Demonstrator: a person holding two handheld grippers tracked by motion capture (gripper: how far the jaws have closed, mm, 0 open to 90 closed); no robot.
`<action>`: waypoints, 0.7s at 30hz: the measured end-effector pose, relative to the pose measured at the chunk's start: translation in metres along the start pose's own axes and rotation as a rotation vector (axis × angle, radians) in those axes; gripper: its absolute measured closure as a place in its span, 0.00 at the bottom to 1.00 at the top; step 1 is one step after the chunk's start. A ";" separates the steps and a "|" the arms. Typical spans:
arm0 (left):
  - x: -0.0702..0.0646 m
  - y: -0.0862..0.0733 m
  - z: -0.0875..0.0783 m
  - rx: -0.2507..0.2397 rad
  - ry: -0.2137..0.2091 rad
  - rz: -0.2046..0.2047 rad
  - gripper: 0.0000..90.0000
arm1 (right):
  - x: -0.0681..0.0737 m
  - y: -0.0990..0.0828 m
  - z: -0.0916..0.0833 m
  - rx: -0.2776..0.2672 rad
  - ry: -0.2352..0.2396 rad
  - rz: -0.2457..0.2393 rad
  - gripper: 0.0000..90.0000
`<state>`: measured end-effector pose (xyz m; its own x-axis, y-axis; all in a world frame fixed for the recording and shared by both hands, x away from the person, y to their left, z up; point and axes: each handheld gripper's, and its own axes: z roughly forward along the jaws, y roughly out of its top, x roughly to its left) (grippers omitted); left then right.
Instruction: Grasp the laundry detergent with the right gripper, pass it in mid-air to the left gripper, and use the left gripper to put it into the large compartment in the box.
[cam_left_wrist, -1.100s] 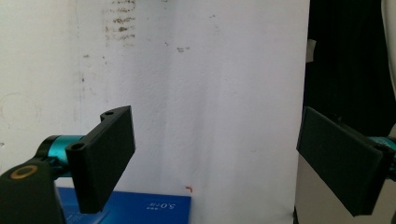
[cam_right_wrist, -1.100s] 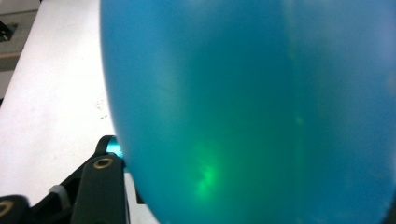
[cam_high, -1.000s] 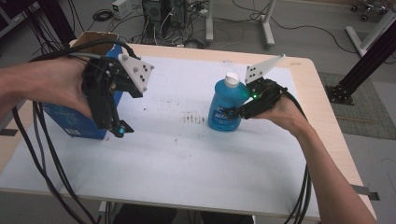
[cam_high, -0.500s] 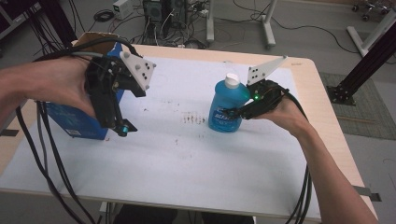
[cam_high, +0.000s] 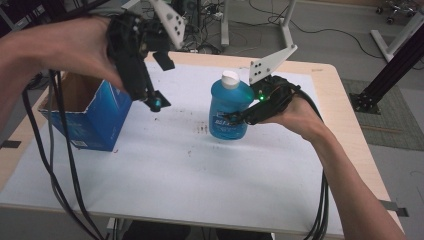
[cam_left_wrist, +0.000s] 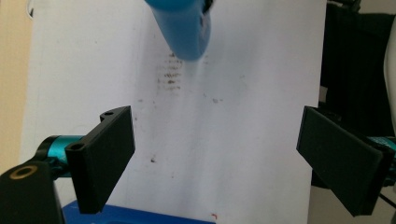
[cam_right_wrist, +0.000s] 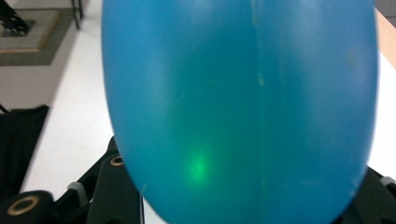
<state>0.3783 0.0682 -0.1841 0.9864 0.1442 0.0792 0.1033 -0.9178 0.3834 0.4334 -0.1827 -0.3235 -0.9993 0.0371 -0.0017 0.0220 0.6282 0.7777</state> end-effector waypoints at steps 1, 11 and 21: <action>0.002 0.004 -0.001 0.001 0.002 -0.005 0.13 | 0.002 0.005 0.001 0.005 0.008 -0.004 0.52; 0.011 0.030 0.015 0.035 -0.021 0.000 0.13 | 0.015 0.029 0.018 0.003 0.062 -0.030 0.52; 0.009 0.046 0.047 0.066 -0.032 0.028 0.13 | 0.015 0.028 0.023 -0.001 0.069 -0.025 0.52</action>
<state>0.3975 0.0099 -0.2086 0.9925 0.1067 0.0592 0.0823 -0.9438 0.3202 0.4194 -0.1470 -0.3158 -0.9992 -0.0322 0.0224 -0.0028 0.6278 0.7783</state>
